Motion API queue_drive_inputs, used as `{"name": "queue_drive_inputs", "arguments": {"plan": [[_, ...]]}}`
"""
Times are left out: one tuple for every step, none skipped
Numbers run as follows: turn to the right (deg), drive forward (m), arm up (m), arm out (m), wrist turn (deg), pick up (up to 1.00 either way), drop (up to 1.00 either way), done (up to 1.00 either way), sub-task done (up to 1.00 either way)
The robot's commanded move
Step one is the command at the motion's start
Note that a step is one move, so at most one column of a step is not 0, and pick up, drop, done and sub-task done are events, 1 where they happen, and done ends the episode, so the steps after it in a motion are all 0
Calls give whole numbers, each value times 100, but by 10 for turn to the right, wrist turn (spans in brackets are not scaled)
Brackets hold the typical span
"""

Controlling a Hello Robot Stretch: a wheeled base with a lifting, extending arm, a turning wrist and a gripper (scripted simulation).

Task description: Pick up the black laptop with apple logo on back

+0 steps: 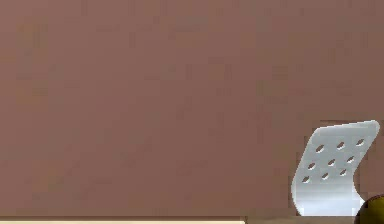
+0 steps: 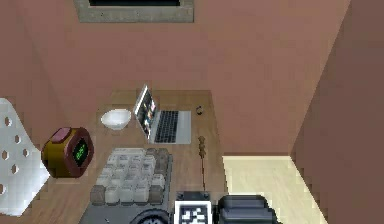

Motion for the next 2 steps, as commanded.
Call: {"name": "queue_drive_inputs", "arguments": {"plan": [[0,0,0,46,0,0,0,0,0],[0,0,0,0,450,0,0,0,0]]}}
